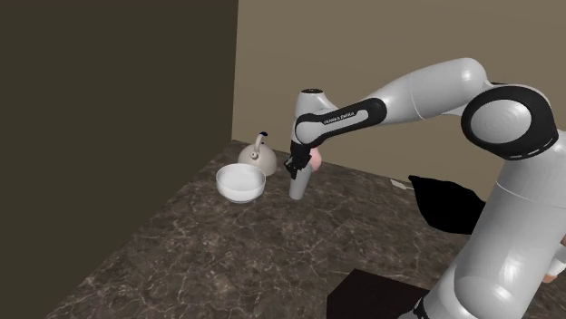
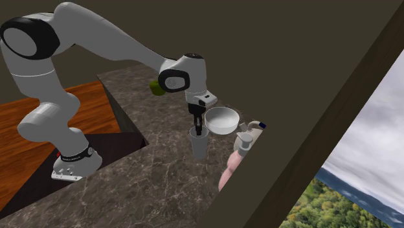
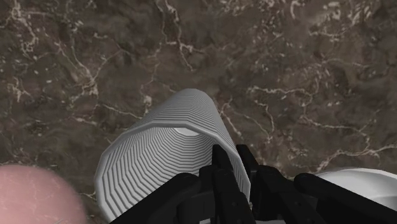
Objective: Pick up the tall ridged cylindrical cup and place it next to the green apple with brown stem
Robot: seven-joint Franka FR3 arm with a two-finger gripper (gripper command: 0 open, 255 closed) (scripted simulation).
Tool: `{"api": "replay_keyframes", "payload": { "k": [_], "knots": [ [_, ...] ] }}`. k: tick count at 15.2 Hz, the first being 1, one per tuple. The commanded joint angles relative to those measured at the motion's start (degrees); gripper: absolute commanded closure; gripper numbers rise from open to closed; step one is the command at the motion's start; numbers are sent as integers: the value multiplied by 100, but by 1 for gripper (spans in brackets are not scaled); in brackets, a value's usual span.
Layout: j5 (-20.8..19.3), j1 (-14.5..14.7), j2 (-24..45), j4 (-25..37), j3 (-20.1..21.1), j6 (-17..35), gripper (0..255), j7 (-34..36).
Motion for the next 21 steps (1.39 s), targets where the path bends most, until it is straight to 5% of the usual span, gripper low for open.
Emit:
{"api": "replay_keyframes", "payload": {
  "k": [1, 21],
  "knots": [
    [0, 0, 1, -1, -1, -1, 255, 0],
    [83, 5, -495, 869, 16, -1361, 255, -133]
  ]
}}
